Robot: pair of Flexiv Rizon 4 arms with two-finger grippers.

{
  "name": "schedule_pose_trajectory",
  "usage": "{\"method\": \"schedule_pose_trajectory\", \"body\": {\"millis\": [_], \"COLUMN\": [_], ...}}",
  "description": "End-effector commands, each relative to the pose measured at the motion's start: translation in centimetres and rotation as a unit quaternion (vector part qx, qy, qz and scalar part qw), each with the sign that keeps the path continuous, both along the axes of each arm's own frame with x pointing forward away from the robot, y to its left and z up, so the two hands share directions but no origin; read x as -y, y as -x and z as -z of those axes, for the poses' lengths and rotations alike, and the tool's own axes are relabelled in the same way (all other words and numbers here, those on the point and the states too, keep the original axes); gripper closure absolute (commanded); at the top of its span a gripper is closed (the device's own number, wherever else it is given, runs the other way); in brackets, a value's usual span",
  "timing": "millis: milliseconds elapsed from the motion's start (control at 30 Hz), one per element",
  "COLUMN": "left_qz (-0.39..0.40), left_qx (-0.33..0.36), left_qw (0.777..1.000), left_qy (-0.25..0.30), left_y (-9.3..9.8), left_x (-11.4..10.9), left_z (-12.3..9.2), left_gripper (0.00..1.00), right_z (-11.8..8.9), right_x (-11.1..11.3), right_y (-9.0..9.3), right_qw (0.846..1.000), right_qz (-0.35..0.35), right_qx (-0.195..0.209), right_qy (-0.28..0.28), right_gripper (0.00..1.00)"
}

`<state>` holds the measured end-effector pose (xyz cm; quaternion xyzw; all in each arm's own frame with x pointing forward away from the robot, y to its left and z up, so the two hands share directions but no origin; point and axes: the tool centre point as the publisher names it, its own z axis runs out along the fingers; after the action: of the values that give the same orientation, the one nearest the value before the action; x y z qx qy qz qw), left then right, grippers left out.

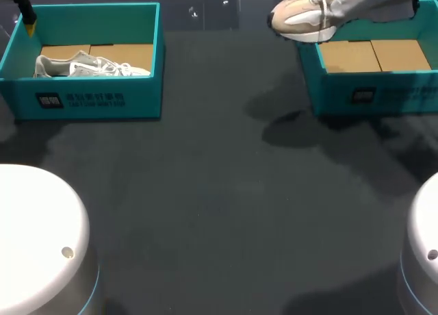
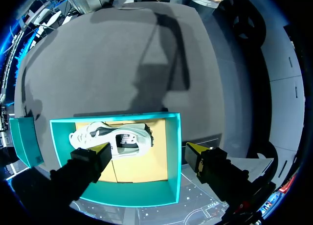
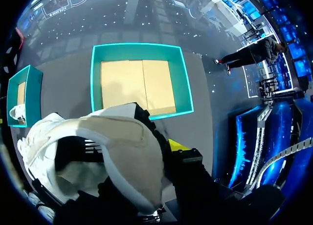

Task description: Take the shoe out of the shoebox, open the shoe tongue, remove and reinsert the insole, then place the shoe into the shoebox

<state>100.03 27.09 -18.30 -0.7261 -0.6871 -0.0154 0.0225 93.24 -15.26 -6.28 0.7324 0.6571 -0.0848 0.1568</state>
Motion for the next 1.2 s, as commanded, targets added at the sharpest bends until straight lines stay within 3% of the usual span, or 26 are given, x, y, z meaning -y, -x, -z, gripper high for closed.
{"method": "schedule_pose_trajectory", "body": {"millis": [33, 733, 833, 1200], "left_qz": [0.0, 0.0, 0.0, 0.0], "left_qx": [0.001, 0.001, 0.001, 0.001], "left_qw": [1.0, 1.0, 1.0, 1.0], "left_qy": [0.0, 0.0, 0.0, 0.0], "left_y": [0.0, 0.0, 0.0, 0.0], "left_x": [0.0, 0.0, 0.0, 0.0], "left_z": [0.0, 0.0, 0.0, 0.0], "left_gripper": [0.0, 0.0, 0.0, 0.0], "right_z": [-0.2, 6.0, 7.1, 7.1], "right_x": [-3.2, -16.8, -18.2, -18.2], "right_y": [3.5, 15.5, 16.0, 16.0], "right_qw": [0.996, 0.997, 0.998, 0.998], "right_qz": [-0.025, 0.013, 0.014, 0.014], "right_qx": [0.079, 0.067, 0.041, 0.041], "right_qy": [0.035, 0.044, 0.035, 0.035], "right_gripper": [1.0, 1.0, 1.0, 1.0]}}
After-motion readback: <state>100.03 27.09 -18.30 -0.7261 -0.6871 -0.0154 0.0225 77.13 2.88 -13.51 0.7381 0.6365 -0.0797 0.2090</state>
